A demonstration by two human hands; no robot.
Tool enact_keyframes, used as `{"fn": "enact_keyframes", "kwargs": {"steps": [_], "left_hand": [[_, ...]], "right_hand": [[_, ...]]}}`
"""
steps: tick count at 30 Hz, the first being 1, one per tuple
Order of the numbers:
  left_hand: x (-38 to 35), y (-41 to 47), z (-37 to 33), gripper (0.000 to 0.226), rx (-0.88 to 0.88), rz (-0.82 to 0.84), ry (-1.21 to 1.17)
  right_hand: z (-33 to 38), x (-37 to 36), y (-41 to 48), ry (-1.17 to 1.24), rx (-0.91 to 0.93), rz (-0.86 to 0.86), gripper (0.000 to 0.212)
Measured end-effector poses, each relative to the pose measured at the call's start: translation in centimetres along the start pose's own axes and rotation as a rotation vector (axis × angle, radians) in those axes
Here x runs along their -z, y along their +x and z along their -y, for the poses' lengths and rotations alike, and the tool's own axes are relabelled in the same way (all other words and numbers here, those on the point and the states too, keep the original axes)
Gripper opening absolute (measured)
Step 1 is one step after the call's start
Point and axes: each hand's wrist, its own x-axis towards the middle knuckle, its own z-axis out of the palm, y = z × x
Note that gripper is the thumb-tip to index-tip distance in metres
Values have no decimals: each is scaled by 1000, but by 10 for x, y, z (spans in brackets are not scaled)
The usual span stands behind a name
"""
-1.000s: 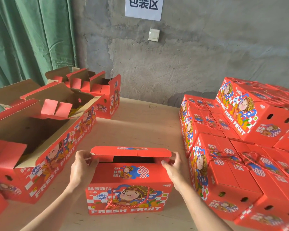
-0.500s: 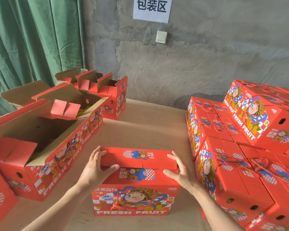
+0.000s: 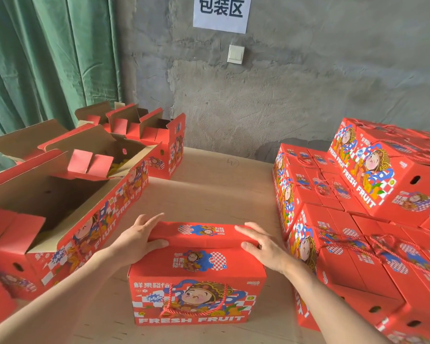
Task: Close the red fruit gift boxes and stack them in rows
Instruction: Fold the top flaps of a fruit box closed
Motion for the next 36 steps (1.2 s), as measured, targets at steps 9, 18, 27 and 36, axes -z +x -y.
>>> {"fn": "enact_keyframes", "kwargs": {"steps": [9, 18, 27, 36], "left_hand": [[9, 3, 3, 54, -99, 138, 124], [-6, 10, -57, 86, -147, 54, 461], [-5, 23, -63, 114, -247, 128, 550], [-11, 22, -62, 109, -228, 92, 526]], "right_hand": [[-1, 3, 3, -66, 24, 35, 43], [0, -4, 1, -81, 13, 21, 43], [-1, 0, 4, -63, 15, 44, 43], [29, -4, 19, -461, -20, 222, 48]]}}
